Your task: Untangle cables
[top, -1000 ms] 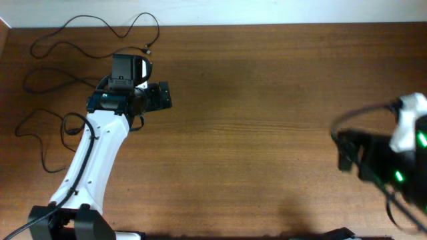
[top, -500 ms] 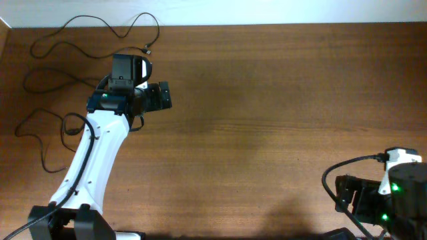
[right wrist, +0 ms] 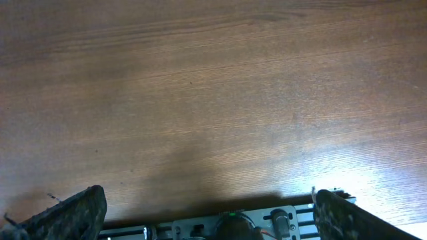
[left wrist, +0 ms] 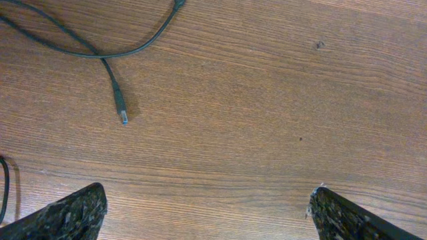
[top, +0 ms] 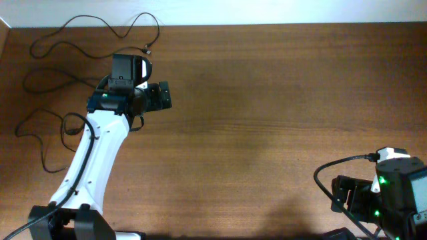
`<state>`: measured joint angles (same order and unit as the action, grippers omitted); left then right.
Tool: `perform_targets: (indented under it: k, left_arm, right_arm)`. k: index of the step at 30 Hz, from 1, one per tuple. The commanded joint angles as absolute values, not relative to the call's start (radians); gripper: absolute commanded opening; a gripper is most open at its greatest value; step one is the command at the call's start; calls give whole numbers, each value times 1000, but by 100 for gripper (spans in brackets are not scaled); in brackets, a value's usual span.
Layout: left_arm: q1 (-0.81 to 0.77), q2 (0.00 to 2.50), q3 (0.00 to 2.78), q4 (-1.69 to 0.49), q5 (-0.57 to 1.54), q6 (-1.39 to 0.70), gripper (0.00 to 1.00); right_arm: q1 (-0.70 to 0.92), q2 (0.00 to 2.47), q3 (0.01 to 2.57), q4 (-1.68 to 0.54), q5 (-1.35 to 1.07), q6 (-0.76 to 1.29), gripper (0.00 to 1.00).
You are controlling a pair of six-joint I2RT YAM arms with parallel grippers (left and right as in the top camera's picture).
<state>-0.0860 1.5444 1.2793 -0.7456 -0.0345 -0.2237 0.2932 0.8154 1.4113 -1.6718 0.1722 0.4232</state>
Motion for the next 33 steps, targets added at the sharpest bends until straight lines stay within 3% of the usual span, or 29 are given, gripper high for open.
perform_targets:
  k: [1, 5, 14, 18, 27, 33]
  left_arm:
    - [-87, 1524, 1295, -746, -46, -207, 99]
    - [-87, 1524, 1295, -745, -46, -207, 99]
    - [-87, 1524, 1295, -746, -46, -207, 99]
    - [-87, 1524, 1295, -745, -46, -207, 99]
    - [-87, 1524, 1295, -745, -46, -207, 99]
    - [-87, 1524, 1295, -745, -46, -207, 99]
  right_arm:
    - [290, 817, 1407, -1669, 188, 435, 98]
    - [261, 817, 1407, -1669, 188, 435, 98]
    - [-12, 773, 1407, -1670, 215, 398, 98]
    - [-30, 697, 1384, -1623, 218, 353, 98]
    - [-35, 400, 1048, -1229, 78, 88, 98]
    - [-35, 230, 777, -968, 11, 81, 98]
